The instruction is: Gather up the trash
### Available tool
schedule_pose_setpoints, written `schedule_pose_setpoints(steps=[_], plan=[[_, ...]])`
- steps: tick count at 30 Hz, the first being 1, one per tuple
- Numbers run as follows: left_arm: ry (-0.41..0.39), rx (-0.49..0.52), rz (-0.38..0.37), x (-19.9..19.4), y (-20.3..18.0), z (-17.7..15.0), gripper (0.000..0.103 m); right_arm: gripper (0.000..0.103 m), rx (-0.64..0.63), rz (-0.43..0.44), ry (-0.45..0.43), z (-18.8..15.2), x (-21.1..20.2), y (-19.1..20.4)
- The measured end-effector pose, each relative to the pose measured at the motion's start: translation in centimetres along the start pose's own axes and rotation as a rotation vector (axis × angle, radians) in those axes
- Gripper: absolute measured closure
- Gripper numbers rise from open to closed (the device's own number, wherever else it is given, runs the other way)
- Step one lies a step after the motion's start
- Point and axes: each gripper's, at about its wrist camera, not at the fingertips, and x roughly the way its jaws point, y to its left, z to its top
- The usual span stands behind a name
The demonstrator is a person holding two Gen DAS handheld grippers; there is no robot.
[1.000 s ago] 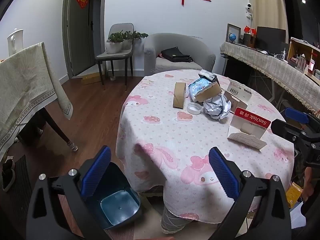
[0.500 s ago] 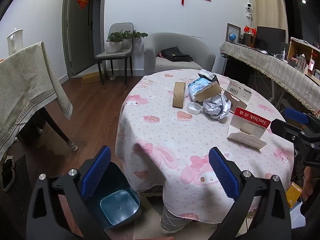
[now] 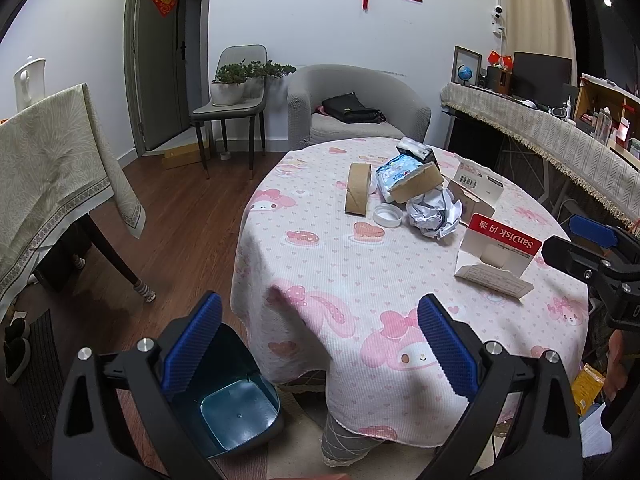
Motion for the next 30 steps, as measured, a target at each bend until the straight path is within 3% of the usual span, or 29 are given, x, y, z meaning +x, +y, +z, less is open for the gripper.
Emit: schedule_pose_setpoints(steps=[30], plan=[[0.001,0.022,-0.011,-0.1,-1.2,-0.5,0.004,0.003,-0.026,0.041,0.032,-0.5,0.9,0.5]])
